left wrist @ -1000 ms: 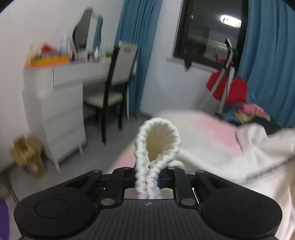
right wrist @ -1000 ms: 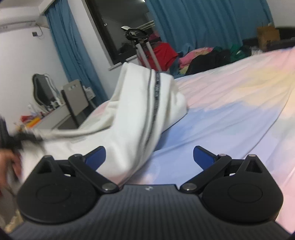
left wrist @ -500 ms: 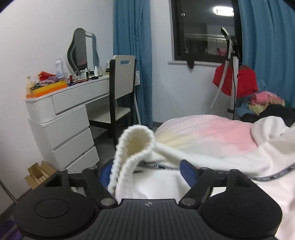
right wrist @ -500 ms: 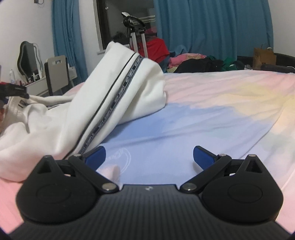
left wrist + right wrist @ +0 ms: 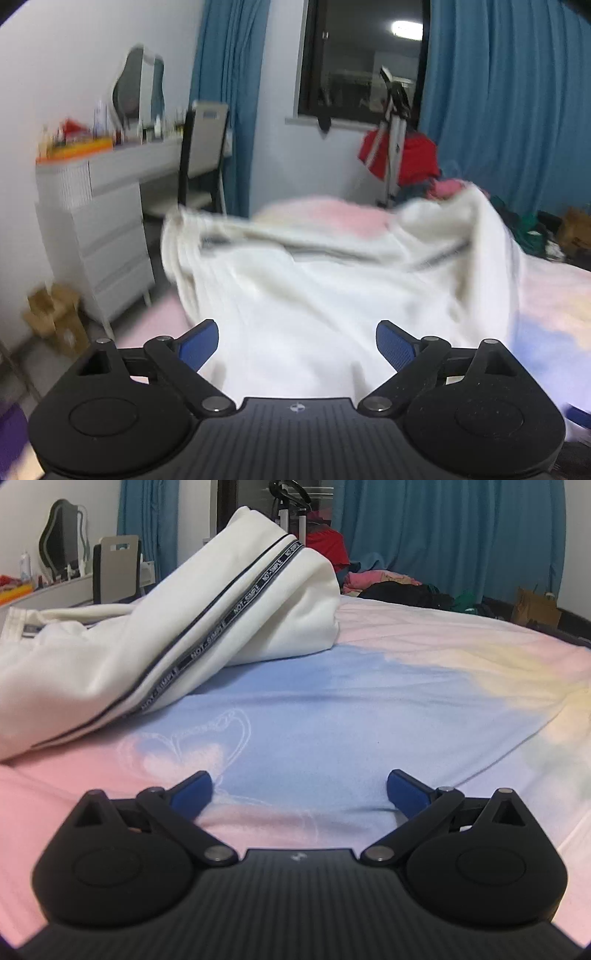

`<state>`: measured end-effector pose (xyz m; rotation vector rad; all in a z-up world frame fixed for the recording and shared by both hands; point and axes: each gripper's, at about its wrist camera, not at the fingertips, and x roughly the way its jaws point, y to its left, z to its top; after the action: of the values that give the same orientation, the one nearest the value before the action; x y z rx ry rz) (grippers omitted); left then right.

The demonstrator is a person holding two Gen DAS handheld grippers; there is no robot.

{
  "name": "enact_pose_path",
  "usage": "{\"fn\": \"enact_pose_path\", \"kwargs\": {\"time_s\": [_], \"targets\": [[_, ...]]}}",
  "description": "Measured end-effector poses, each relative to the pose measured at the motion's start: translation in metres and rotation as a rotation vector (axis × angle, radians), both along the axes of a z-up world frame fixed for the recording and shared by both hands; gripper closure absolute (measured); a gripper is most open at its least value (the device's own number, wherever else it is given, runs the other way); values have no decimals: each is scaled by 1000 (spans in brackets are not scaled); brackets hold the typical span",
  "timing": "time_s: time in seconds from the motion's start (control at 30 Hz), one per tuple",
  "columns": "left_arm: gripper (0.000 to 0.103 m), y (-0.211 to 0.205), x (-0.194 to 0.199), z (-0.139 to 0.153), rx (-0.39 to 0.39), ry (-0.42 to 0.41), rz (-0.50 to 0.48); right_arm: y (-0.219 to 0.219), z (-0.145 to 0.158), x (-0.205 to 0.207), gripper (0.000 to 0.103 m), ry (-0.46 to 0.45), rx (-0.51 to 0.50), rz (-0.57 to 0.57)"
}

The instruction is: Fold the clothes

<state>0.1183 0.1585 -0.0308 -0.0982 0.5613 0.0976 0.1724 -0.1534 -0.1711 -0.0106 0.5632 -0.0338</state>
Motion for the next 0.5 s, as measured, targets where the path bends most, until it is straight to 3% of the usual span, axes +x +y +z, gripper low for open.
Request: {"fn": "enact_pose_path", "kwargs": {"time_s": [0.07,0.17,0.3,0.5], "targets": [[9,-17,-21,-8,-2,37,-29,-2,-1,-2,0,-3,8,2],[9,-40,-45,-17,33,23,-57,-10,-2,-4,0,-2,63,6],[9,-60,-53,-27,37,25,-65,-19,-3,2,0,25,129,12],[9,-59,-46,-34,65,20,-81,-17,-4,3,0,27,129,12]]}}
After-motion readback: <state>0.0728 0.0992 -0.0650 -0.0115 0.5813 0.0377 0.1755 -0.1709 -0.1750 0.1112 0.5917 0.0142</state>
